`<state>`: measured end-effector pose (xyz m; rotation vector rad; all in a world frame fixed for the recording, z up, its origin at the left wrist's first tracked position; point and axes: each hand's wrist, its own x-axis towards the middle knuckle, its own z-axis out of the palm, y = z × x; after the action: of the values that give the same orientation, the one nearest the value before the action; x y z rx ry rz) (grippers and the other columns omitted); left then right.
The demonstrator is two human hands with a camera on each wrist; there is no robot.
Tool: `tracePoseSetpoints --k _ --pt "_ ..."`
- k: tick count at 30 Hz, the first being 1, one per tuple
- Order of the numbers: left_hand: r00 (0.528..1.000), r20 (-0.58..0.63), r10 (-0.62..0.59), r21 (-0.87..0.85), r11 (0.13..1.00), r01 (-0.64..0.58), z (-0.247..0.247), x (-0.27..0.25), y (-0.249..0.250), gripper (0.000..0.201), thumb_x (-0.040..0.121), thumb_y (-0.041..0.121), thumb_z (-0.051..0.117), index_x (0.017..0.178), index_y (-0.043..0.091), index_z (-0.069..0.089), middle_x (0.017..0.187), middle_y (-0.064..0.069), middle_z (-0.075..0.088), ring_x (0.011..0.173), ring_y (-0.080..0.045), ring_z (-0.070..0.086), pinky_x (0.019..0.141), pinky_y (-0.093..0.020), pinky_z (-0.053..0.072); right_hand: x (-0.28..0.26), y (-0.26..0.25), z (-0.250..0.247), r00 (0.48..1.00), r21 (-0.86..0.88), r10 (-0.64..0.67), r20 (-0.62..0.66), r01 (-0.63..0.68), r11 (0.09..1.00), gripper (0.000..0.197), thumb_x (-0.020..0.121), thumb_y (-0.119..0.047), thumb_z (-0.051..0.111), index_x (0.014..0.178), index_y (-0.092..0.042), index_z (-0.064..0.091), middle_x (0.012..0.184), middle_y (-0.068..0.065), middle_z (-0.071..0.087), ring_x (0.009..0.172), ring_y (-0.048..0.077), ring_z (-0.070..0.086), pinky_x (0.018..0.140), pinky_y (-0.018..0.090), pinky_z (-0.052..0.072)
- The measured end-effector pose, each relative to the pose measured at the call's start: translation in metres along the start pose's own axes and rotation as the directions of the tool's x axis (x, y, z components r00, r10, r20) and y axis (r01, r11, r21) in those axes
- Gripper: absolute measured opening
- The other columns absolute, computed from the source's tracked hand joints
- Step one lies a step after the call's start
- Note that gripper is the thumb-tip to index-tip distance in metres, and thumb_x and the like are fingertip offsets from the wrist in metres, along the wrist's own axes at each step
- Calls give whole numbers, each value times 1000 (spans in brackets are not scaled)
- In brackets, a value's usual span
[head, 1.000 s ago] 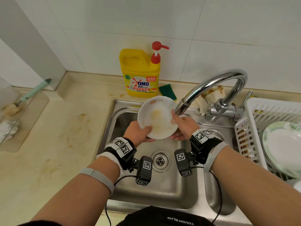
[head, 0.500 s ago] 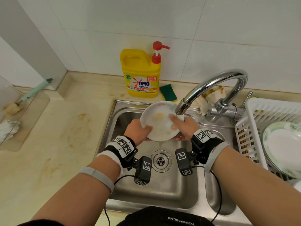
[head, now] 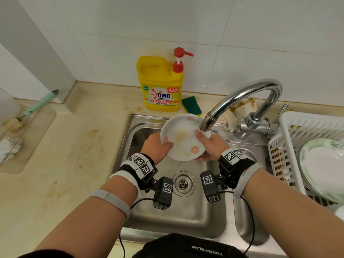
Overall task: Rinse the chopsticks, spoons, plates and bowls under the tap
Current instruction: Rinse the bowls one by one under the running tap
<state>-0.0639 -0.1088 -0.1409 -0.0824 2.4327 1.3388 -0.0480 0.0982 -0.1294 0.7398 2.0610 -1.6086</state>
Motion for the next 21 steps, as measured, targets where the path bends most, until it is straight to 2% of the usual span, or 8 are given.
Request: tracePoseSetpoints --k 2,4,6,7,10,13,17,21 --pt "1000 -6 14 4 1000 -14 0 0 -1 16 90 22 69 103 14 65 96 -7 69 92 -27 67 85 -47 60 0 6 0 997 -18 -71 -3 71 997 32 99 -47 60 102 -16 64 102 13 72 83 26 72 51 29 59" --pt "1000 -14 22 -35 999 -22 1 0 -3 20 89 21 71 107 16 65 100 -6 70 95 -26 66 83 -43 59 1 12 0 992 -39 -127 -2 127 991 19 100 -37 61 100 -19 65 103 13 73 88 27 73 61 33 62" --pt "1000 -9 -13 -154 988 11 6 -4 -4 25 88 16 73 112 14 65 105 -8 70 95 -24 67 77 -38 61 3 17 3 991 -11 -132 -5 132 991 10 99 -31 65 97 -21 67 104 12 74 92 29 73 71 38 63" --pt "998 19 -61 -242 968 64 10 -7 -4 27 88 13 74 114 9 65 107 -12 71 92 -24 68 75 -37 62 4 19 6 993 27 -117 -8 117 993 7 98 -28 67 95 -22 67 103 12 75 90 28 72 70 37 62" --pt "956 212 -202 -509 813 285 24 -19 0 32 92 12 72 121 1 63 107 -24 73 87 -28 74 82 -40 63 1 24 18 998 250 -50 32 40 968 6 95 -20 71 99 -16 69 95 11 74 78 22 69 62 29 55" --pt "943 269 -196 -615 719 324 27 -21 2 30 96 8 66 124 1 60 112 -26 72 96 -36 74 81 -42 63 -3 29 23 997 283 -29 75 6 959 18 91 -20 76 103 -9 69 88 12 72 65 16 65 60 28 54" --pt "952 221 -211 -529 794 299 18 -14 1 32 94 0 63 125 -6 57 118 -26 67 101 -38 72 81 -49 63 0 28 14 1000 161 -8 7 6 987 29 93 -28 74 106 -3 67 73 12 72 54 18 66 62 33 57" --pt "958 213 -192 -411 872 266 10 -11 0 33 91 1 67 122 -2 58 119 -19 66 102 -36 70 87 -57 59 4 15 1 1000 21 5 -19 -5 1000 43 95 -51 64 94 -8 65 69 14 73 58 23 71 63 36 60"
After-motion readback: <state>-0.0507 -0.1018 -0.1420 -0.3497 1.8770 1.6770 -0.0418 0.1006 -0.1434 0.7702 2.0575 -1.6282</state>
